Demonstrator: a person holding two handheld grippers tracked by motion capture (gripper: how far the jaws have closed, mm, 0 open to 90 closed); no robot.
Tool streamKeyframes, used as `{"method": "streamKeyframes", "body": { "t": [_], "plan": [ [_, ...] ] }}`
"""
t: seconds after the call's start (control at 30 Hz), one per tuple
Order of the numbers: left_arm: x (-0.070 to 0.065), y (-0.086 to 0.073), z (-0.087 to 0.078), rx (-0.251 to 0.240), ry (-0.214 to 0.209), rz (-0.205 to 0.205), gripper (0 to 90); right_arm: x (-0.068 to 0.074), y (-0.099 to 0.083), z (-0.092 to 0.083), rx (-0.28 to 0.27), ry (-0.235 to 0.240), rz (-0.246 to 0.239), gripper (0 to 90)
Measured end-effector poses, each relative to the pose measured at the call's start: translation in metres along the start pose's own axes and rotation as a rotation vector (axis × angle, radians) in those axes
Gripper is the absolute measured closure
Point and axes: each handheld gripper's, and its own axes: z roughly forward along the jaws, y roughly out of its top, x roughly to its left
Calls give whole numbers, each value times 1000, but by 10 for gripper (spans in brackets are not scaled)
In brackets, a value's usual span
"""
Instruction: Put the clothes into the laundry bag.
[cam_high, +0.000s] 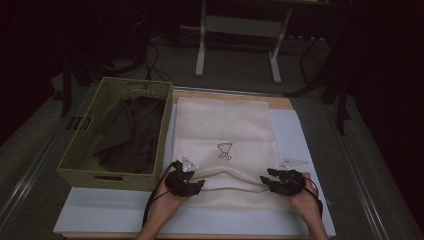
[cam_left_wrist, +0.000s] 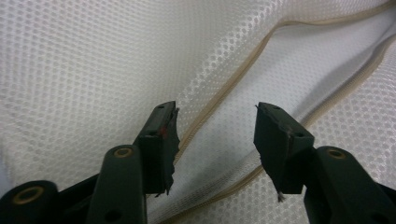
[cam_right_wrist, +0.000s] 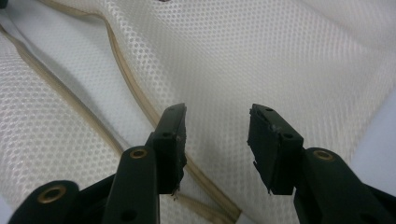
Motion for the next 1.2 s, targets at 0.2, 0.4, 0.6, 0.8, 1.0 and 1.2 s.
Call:
{"method": "streamKeyframes", "body": {
  "t": [0.2, 0.4, 0.6, 0.8, 1.0, 1.2],
  "plan": [
    [0, 3, -2, 26, 5, 10, 486, 13, 11, 7, 16, 18, -76, 550],
    [1, 10, -6, 70, 10, 12, 477, 21, 22, 15, 30, 43, -110, 536],
    [-1, 18, -10, 85, 32, 35, 472, 30, 35, 27, 52, 75, -144, 478],
    [1, 25, -9, 125, 44, 34, 469, 40, 49, 47, 80, 69, -185, 397],
    [0, 30, -6, 156, 47, 45, 466, 47, 67, 73, 132, 80, -222, 295],
    [-2, 36, -12, 167, 48, 51, 464, 51, 83, 98, 170, 37, -256, 399]
  ]
}}
